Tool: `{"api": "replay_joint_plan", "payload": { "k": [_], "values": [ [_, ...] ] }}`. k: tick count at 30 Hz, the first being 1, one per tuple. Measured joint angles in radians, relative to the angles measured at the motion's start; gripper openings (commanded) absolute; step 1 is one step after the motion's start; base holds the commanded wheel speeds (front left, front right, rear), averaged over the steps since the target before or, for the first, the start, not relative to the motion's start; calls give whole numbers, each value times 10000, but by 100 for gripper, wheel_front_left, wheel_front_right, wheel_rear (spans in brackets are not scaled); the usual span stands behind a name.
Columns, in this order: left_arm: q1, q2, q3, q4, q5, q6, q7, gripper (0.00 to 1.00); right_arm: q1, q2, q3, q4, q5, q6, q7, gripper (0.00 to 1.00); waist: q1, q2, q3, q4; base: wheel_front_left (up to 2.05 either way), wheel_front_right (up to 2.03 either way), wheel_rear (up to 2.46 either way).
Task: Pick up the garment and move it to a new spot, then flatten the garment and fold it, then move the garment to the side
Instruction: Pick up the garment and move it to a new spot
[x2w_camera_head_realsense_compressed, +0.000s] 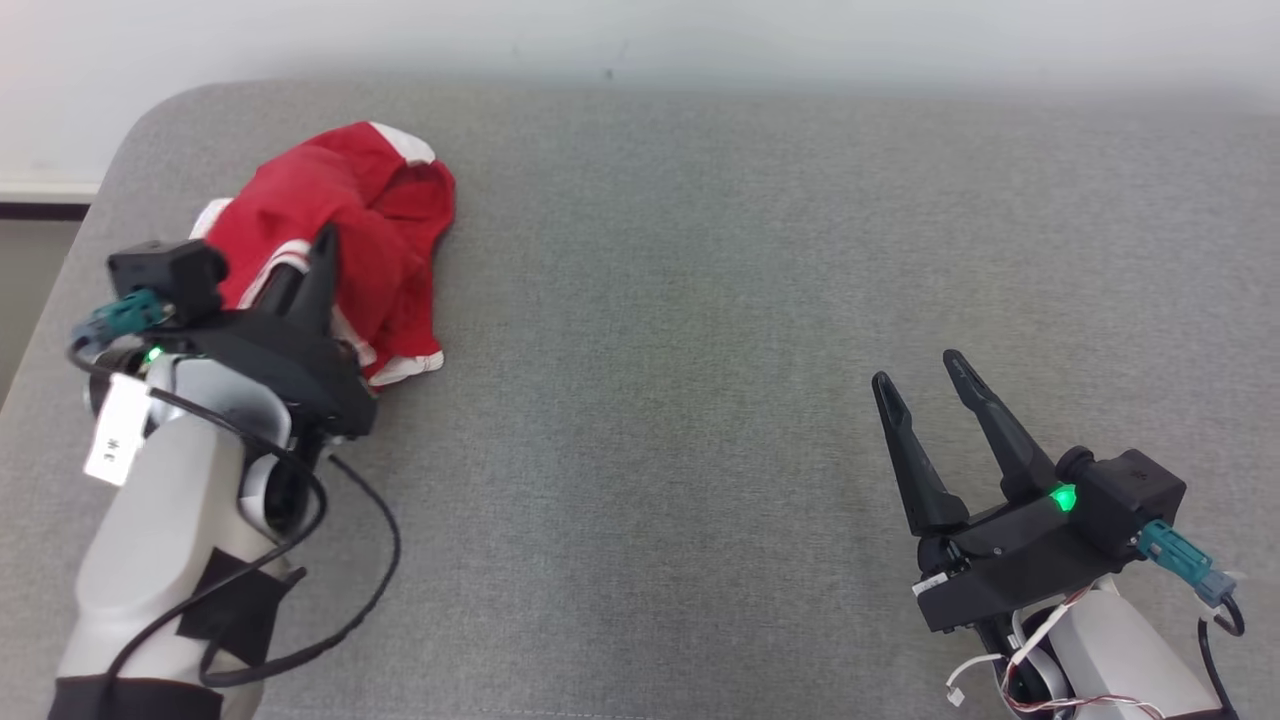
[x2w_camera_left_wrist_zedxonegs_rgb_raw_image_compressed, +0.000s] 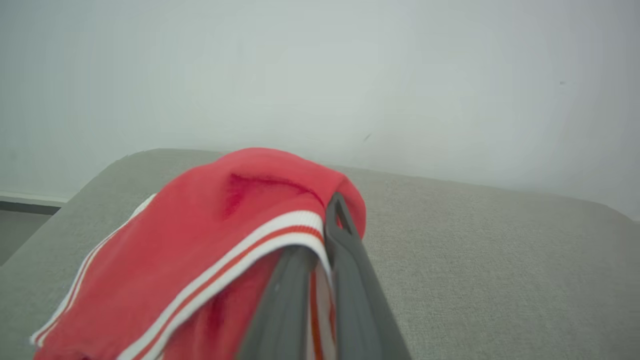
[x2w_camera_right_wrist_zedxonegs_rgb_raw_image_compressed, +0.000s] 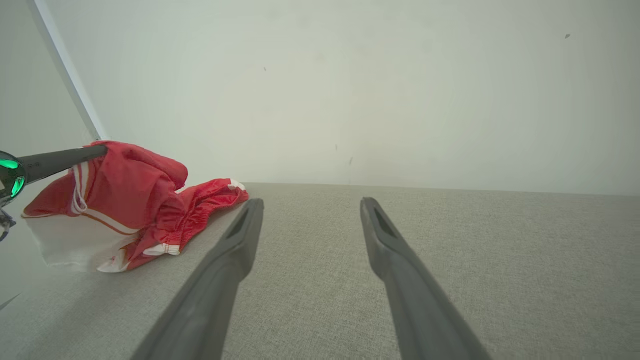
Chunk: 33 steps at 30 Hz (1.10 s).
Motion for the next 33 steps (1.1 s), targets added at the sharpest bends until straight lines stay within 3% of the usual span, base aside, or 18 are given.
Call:
{"api": "replay_joint_plan", "payload": {
  "k": [13, 27, 33],
  "values": [
    [381, -376, -1557, -1448, -303, -58, -249, 0, 117, 205, -4, 148, 21, 12, 0, 100, -1, 0, -476, -810, 0, 0, 0],
    [297, -976, -2807, -2585, -901, -58, -263, 0, 391, 222, -8, 132, 29, 13, 0, 100, 0, 0, -798, -2311, 0, 0, 0],
    [394, -1175, -3580, -2428, -1179, -58, -151, 0, 447, 265, -2, 67, 29, 40, 0, 100, -1, 0, -828, -2987, 0, 0, 0]
  ]
}}
